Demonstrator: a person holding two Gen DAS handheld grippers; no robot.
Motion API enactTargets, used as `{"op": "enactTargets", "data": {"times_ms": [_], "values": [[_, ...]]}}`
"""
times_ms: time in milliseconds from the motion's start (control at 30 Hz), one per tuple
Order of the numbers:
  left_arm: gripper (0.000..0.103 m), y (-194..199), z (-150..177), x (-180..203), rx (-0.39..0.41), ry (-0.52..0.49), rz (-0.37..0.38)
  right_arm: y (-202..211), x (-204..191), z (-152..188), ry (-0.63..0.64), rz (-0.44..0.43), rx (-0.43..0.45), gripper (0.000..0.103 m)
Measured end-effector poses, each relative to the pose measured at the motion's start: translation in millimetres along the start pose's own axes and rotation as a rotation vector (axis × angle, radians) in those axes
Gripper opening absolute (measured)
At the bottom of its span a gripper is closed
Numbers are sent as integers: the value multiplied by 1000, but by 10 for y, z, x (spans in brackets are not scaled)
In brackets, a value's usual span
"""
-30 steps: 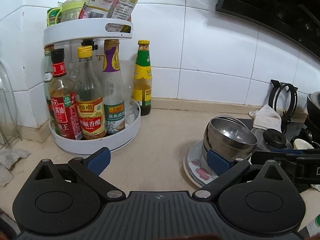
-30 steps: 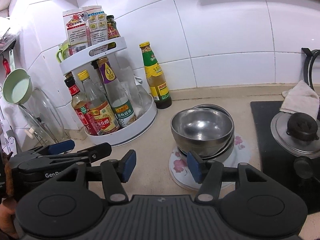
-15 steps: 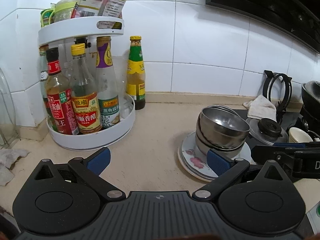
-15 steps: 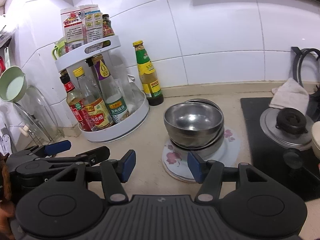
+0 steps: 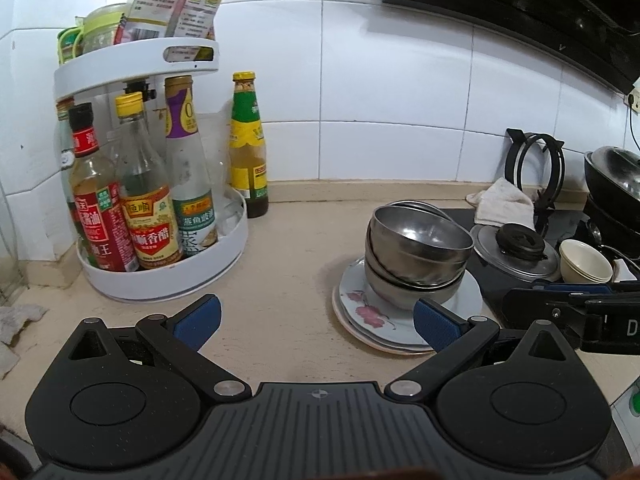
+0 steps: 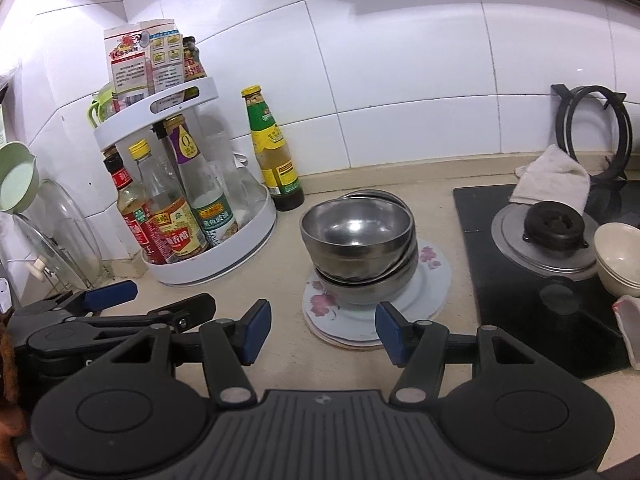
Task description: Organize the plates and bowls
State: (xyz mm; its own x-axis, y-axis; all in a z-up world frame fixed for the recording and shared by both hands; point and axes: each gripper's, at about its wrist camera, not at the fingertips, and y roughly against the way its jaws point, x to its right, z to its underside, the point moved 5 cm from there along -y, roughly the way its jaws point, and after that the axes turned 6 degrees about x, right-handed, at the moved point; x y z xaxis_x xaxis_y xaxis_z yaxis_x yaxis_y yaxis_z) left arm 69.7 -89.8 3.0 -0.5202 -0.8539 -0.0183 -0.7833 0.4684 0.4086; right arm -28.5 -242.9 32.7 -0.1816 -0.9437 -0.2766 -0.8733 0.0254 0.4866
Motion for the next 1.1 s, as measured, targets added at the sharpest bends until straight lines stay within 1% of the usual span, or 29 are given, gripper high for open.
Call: {"op": "enactTargets", "data": {"times_ms": [767,867,967,1100], "values": [[103,6,117,156,-45,-39,27,148,173,101,-28,56,-7,56],[103,6,134,166,-50,-41,30,158,180,124,-30,59,-11,57],[103,1,165,172,-64,-42,29,165,182,144,-31,61,-10,60],[103,-2,202,173,-82,-39,32,174,171,169,-29,58,-16,60]]}}
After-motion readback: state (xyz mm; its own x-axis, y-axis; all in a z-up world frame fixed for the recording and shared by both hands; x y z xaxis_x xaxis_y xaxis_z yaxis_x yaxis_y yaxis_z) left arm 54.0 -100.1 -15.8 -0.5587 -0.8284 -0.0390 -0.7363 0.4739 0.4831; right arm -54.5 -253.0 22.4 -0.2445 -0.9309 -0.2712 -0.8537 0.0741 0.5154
